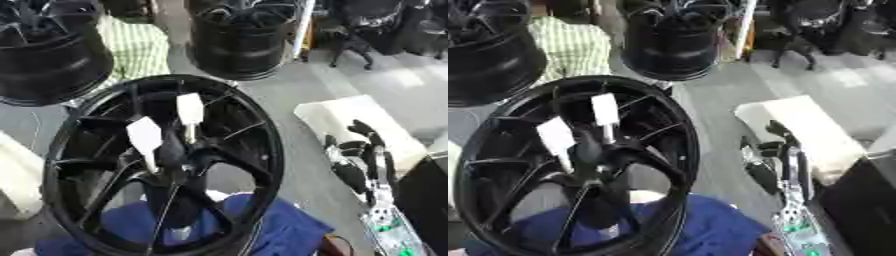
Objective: Pull the pin out of the wheel hub.
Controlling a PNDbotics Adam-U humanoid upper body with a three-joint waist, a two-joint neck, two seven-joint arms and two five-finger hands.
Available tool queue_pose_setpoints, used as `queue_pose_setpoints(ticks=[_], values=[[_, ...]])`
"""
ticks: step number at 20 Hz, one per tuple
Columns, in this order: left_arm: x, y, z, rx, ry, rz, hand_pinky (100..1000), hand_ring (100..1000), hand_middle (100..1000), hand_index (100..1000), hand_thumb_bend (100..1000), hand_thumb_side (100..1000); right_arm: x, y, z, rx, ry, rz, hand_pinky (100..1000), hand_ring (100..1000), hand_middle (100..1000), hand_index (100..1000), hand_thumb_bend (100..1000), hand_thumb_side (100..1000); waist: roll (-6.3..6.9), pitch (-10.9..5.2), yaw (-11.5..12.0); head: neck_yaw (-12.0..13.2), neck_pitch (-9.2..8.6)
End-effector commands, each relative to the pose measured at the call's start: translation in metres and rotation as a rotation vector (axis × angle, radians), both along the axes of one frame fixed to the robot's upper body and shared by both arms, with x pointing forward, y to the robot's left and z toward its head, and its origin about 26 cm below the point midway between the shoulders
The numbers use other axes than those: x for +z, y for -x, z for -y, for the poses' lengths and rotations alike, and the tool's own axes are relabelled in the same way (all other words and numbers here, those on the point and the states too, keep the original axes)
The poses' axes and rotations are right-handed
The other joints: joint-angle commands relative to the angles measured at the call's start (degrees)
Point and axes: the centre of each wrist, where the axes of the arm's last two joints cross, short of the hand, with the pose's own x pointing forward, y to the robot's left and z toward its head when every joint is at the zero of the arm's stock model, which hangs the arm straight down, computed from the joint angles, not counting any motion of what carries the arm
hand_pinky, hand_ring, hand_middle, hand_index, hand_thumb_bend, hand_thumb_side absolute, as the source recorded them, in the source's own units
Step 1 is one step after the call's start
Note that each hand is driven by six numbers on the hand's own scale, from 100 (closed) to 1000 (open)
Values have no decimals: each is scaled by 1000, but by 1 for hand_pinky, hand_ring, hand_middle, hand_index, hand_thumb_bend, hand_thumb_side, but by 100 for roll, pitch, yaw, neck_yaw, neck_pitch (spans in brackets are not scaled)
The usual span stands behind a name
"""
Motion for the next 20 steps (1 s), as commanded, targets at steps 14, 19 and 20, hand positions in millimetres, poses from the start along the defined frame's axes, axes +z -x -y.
queue_pose_setpoints(ticks=[14, 19, 20], values=[[8, 0, -3, -4, -26, 21, 449, 903, 619, 774, 146, 527, 118, -13, 46, 112, 417, 108, 598, 600, 776, 887, 302, 311, -67, -94, 53, -39, 80], [9, 0, -3, -13, -33, 18, 449, 903, 619, 774, 148, 527, 185, -21, 41, 325, 701, 79, 635, 623, 803, 910, 310, 296, -117, -110, 106, -40, 90], [9, 0, -3, -16, -34, 18, 449, 903, 619, 774, 148, 527, 197, -23, 39, 367, 749, 64, 644, 630, 810, 915, 312, 297, -124, -112, 118, -46, 89]])
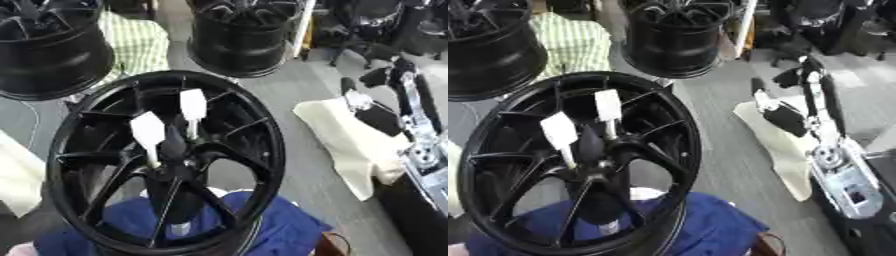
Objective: Pull the pin out of the wheel hub.
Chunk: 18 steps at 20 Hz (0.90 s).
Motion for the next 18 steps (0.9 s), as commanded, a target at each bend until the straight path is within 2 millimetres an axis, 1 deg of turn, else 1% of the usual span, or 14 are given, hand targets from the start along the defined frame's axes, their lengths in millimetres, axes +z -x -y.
queue_pose_setpoints(ticks=[1, 5, 7, 9, 12, 15, 16, 17, 18], values=[[10, -1, -3, -14, -34, 25, 449, 903, 619, 774, 148, 527, 46, -2, -4, 113, 205, -39, 649, 635, 814, 918, 314, 295, -8, -73, 22, -25, -7], [10, -1, -2, -26, -40, 22, 449, 904, 619, 774, 148, 527, 84, -12, -19, 259, 389, -133, 681, 667, 838, 932, 321, 302, -35, -76, 76, -83, 6], [10, -1, -2, -31, -43, 21, 450, 904, 619, 774, 147, 527, 98, -17, -27, 328, 450, -177, 691, 679, 845, 933, 323, 305, -45, -77, 97, -113, 14], [10, -2, -2, -35, -46, 20, 449, 904, 618, 774, 148, 527, 107, -24, -35, 386, 492, -218, 695, 685, 849, 934, 323, 305, -50, -76, 113, -127, 15], [10, -2, -2, -41, -49, 19, 450, 904, 618, 774, 148, 527, 115, -36, -46, 457, 529, -269, 703, 700, 866, 937, 321, 312, -55, -73, 139, -165, 19], [9, -2, -1, -47, -51, 15, 450, 904, 619, 773, 149, 527, 117, -53, -57, 489, 557, -310, 709, 709, 881, 942, 322, 312, -56, -78, 155, -204, 35], [8, -2, -1, -49, -52, 14, 450, 904, 619, 774, 149, 527, 117, -59, -60, 496, 566, -322, 712, 713, 884, 943, 277, 322, -57, -81, 158, -217, 42], [8, -2, -1, -52, -52, 13, 450, 904, 619, 774, 149, 527, 117, -65, -64, 503, 576, -332, 716, 717, 889, 945, 323, 312, -57, -85, 163, -235, 51], [8, -2, -1, -53, -53, 12, 450, 904, 619, 774, 149, 527, 116, -72, -67, 508, 587, -340, 716, 717, 890, 946, 323, 312, -57, -90, 162, -246, 59]])
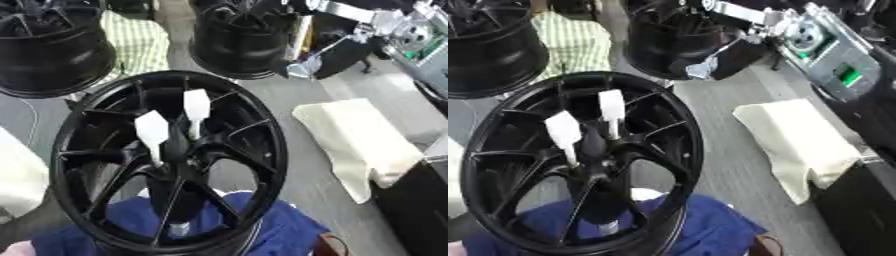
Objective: Pull the pin out of the wheel hub.
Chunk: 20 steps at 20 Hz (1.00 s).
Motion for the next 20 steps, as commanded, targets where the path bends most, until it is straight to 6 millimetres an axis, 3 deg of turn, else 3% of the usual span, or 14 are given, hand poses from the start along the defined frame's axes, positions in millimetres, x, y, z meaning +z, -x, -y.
queue_pose_setpoints(ticks=[1, 9, 20], values=[[7, -1, -3, -13, -35, 14, 450, 904, 619, 773, 148, 527, 2, -17, -5, 0, 48, -21, 719, 721, 893, 949, 325, 310, 16, -91, 2, -58, 25], [6, -2, -1, -26, -31, 14, 451, 905, 619, 774, 148, 528, -15, -61, -28, 11, 85, -72, 718, 720, 893, 951, 321, 313, 56, -97, 76, -150, 26], [5, -2, 1, -35, -30, 10, 451, 906, 620, 774, 149, 529, -31, -76, -48, 65, 119, -116, 721, 727, 892, 951, 320, 328, 53, -98, 128, -229, 48]])
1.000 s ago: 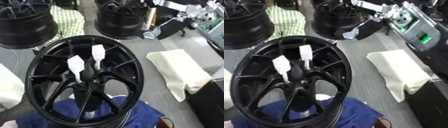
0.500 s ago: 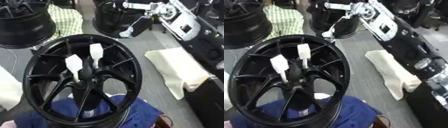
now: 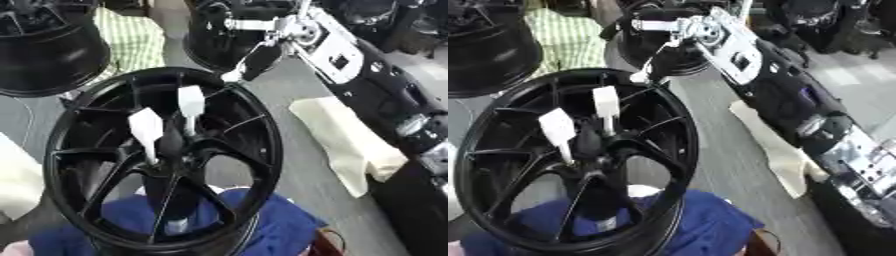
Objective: Pull the pin out of the wheel hub.
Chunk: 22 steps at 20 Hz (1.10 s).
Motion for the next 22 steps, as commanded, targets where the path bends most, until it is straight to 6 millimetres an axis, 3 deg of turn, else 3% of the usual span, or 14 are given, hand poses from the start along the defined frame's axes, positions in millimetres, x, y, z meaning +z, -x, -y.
queue_pose_setpoints(ticks=[1, 14, 22], values=[[8, -2, -2, -9, -26, 19, 451, 906, 620, 774, 149, 528, 11, -1, -1, 9, 17, 29, 723, 729, 893, 952, 319, 330, 20, -87, 10, -24, -11], [7, -2, -1, -16, -25, 20, 452, 906, 620, 774, 148, 529, 1, -6, -25, 74, 99, -9, 738, 747, 890, 955, 313, 342, 41, -90, 37, -81, -19], [7, -2, 0, -17, -24, 18, 452, 907, 620, 774, 148, 530, -6, -8, -31, 88, 167, -36, 753, 765, 895, 959, 312, 347, 38, -90, 42, -94, -9]])
